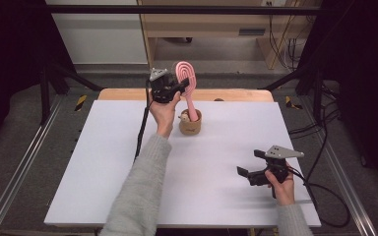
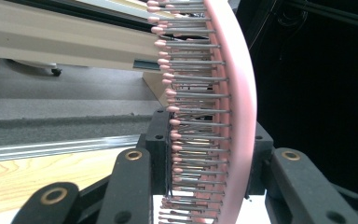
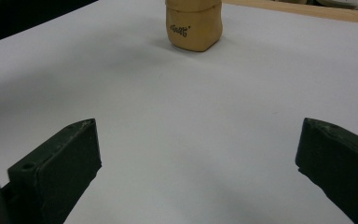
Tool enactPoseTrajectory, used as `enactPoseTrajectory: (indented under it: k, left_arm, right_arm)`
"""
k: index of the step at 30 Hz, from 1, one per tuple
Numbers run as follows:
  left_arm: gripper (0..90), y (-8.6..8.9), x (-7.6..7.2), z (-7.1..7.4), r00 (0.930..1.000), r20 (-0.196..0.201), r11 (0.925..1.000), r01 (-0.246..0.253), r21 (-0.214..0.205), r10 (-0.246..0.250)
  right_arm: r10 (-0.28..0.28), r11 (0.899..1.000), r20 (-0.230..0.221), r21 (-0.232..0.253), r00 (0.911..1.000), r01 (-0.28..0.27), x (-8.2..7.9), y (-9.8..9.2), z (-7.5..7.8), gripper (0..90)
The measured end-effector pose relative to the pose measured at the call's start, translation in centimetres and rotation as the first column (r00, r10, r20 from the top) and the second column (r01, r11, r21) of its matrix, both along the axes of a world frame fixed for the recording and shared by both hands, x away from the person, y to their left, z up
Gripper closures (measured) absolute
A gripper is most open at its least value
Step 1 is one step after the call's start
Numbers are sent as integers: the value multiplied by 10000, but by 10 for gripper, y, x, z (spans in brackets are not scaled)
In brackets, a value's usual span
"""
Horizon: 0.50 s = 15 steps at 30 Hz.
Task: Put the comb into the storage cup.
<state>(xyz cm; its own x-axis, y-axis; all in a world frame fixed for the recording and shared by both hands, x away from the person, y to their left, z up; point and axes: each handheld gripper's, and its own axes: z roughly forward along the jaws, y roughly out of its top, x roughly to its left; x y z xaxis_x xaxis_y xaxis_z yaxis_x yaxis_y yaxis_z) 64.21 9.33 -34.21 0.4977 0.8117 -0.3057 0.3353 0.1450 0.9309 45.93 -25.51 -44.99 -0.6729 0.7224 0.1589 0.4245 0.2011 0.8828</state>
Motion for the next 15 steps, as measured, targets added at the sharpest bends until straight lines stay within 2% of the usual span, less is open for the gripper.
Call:
enactPoseTrajectory:
  k: [9,15]
  left_arm:
    - [630,3,0,-12,9999,-164,10000,-33,-4,33]
    - [630,3,-1,-15,9999,-145,10000,-26,-16,26]
  right_arm:
    - [9,10000,9,-17,10000,-9,0,0,0,4]
    - [26,10000,27,-34,10000,-26,0,0,0,4]
